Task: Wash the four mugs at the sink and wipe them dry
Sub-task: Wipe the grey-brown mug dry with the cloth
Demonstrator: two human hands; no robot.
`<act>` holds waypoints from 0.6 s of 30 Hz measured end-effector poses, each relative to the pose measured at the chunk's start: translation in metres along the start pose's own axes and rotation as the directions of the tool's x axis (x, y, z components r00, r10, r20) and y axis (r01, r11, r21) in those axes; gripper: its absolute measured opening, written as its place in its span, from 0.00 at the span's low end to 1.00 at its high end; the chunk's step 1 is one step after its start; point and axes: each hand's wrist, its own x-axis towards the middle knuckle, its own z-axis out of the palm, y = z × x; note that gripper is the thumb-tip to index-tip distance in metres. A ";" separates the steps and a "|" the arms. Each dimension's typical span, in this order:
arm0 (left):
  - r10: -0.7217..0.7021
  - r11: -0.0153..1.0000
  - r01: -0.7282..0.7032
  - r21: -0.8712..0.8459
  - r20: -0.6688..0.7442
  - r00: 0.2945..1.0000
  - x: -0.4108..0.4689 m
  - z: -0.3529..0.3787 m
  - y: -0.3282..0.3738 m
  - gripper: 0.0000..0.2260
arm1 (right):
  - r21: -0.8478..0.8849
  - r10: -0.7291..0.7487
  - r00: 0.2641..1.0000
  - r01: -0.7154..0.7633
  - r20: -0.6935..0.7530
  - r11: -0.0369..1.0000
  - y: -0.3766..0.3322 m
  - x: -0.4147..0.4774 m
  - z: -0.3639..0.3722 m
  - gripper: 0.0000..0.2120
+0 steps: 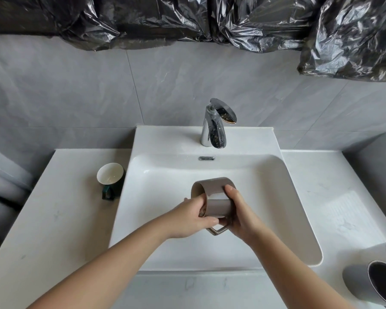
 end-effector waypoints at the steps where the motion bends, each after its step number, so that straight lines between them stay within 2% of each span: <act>1: -0.017 0.992 0.021 -0.124 0.031 0.999 0.000 0.000 0.003 0.23 | -0.019 -0.058 0.998 0.058 -0.015 0.998 0.003 0.001 -0.001 0.28; 5: 0.040 0.877 0.006 -0.481 0.084 0.996 0.001 -0.002 0.006 0.22 | -0.211 -0.346 0.938 0.336 -0.009 0.918 0.003 0.000 -0.003 0.33; 7: 0.073 0.833 -0.013 -0.552 0.087 0.994 0.003 -0.001 0.006 0.20 | -0.264 -0.414 0.910 0.400 0.002 0.878 0.007 -0.001 -0.006 0.34; 8: 0.058 0.849 -0.015 -0.529 0.065 0.996 0.004 -0.001 0.006 0.19 | -0.260 -0.399 0.917 0.388 0.011 0.884 0.009 -0.002 -0.006 0.35; 12: 0.026 0.974 -0.035 -0.225 -0.044 0.999 0.005 -0.003 0.000 0.16 | -0.164 -0.089 0.990 0.107 0.110 0.981 0.002 -0.011 -0.010 0.39; 14: 0.079 0.996 -0.078 0.051 -0.025 0.997 0.001 -0.004 -0.002 0.12 | -0.118 0.034 0.980 -0.011 0.198 0.993 -0.007 -0.014 -0.013 0.42; 16: 0.135 0.931 -0.138 0.338 0.033 0.990 -0.002 -0.005 0.001 0.11 | -0.052 0.080 0.970 -0.069 0.228 0.996 -0.016 -0.015 -0.015 0.38; 18: 0.171 0.817 -0.169 0.552 0.049 0.984 -0.002 -0.006 0.002 0.15 | -0.084 0.120 0.971 -0.104 0.208 0.991 -0.021 -0.013 -0.015 0.34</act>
